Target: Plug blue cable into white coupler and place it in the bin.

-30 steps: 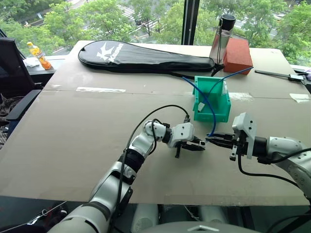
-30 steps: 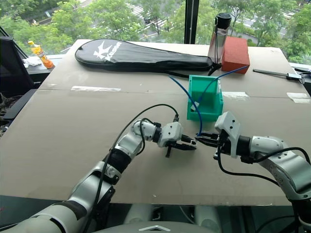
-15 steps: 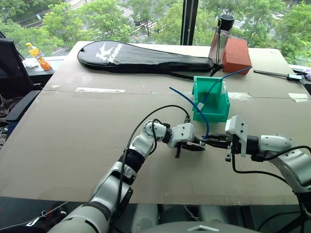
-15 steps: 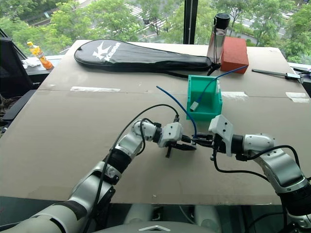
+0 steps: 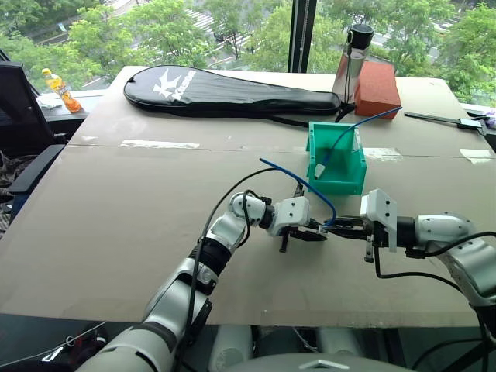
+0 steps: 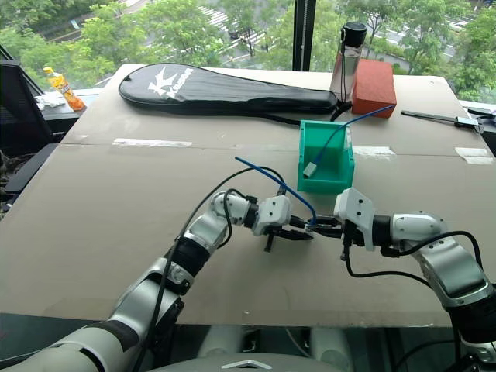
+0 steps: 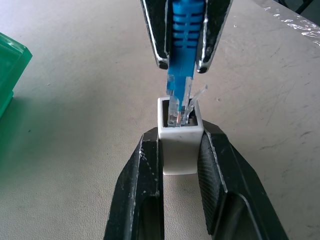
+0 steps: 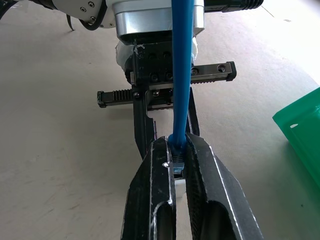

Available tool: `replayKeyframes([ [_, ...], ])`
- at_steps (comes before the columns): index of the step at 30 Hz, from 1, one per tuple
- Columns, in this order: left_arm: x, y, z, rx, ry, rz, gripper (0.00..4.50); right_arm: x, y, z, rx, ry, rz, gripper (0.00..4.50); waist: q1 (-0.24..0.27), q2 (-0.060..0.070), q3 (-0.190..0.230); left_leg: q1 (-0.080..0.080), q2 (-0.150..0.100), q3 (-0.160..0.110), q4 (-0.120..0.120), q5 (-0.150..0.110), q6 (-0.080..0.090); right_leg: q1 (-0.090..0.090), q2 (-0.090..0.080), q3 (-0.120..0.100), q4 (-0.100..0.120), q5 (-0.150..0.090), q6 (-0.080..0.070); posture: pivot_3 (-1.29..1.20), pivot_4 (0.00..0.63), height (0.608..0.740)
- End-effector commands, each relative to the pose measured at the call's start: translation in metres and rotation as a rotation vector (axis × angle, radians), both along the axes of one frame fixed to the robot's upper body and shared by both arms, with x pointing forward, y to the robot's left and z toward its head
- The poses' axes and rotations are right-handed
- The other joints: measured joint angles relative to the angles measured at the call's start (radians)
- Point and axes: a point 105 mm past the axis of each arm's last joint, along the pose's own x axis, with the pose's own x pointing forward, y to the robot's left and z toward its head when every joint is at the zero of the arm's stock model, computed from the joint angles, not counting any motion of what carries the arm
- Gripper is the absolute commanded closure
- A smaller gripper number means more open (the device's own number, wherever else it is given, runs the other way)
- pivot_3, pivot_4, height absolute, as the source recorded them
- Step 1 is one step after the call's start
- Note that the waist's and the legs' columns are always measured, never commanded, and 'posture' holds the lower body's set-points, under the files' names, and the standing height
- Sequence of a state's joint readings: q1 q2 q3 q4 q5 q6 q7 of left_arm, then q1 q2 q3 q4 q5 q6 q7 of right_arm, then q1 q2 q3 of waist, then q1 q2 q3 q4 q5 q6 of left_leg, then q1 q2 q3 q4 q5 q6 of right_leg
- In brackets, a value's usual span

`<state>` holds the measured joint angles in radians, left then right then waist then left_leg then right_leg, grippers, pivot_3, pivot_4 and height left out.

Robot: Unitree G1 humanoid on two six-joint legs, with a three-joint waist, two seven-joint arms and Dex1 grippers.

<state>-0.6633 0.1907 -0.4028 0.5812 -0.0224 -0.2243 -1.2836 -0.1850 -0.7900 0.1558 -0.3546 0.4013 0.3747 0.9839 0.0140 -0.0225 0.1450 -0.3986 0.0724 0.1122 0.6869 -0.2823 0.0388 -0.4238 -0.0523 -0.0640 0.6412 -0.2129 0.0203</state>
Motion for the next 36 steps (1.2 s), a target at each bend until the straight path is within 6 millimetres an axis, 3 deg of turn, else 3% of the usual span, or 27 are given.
replayKeyframes([
  [1,0.000,-0.004,0.004,-0.012,-0.020,-0.013,4.17,-0.004,-0.005,-0.012,-0.060,0.085,0.010,4.50,0.000,0.000,0.000,0.000,0.000,0.000,0.000,0.000,0.000,0.000,0.000,0.000,0.000,0.000,0.000,0.00,0.150,0.740],
  [12,-0.001,-0.007,0.005,-0.020,-0.027,-0.014,4.17,-0.001,-0.001,-0.006,-0.096,0.106,0.044,4.50,0.001,0.000,0.000,-0.001,0.000,0.000,0.000,0.000,0.000,0.000,0.000,0.000,0.000,0.000,0.000,0.00,0.150,0.740],
  [18,-0.001,-0.008,0.005,-0.022,-0.026,-0.014,4.17,0.001,0.002,-0.017,-0.130,0.130,0.065,4.50,0.001,0.000,0.000,0.000,0.000,0.000,0.000,0.000,0.000,0.000,0.000,0.000,0.000,0.000,0.000,0.00,0.150,0.740],
  [25,-0.001,-0.009,0.005,-0.024,-0.025,-0.006,4.17,-0.007,-0.004,-0.044,-0.186,0.194,0.080,4.50,0.001,0.000,-0.001,0.000,0.000,0.000,0.000,0.000,0.000,0.001,0.000,0.000,0.000,0.000,0.000,0.00,0.150,0.740],
  [32,-0.001,-0.008,0.004,-0.023,-0.017,-0.001,4.17,-0.006,-0.003,-0.055,-0.174,0.206,0.060,4.50,0.000,-0.004,-0.005,0.002,0.000,0.000,0.001,0.000,0.000,0.002,0.000,0.000,0.000,-0.001,-0.002,0.00,0.150,0.740],
  [36,-0.001,-0.008,0.006,-0.036,-0.020,0.001,4.17,0.004,0.001,-0.036,-0.055,0.120,0.020,4.50,-0.001,-0.006,-0.007,0.003,0.001,0.000,0.001,0.000,0.000,0.003,0.000,-0.001,0.000,-0.002,-0.003,0.00,0.150,0.740],
])
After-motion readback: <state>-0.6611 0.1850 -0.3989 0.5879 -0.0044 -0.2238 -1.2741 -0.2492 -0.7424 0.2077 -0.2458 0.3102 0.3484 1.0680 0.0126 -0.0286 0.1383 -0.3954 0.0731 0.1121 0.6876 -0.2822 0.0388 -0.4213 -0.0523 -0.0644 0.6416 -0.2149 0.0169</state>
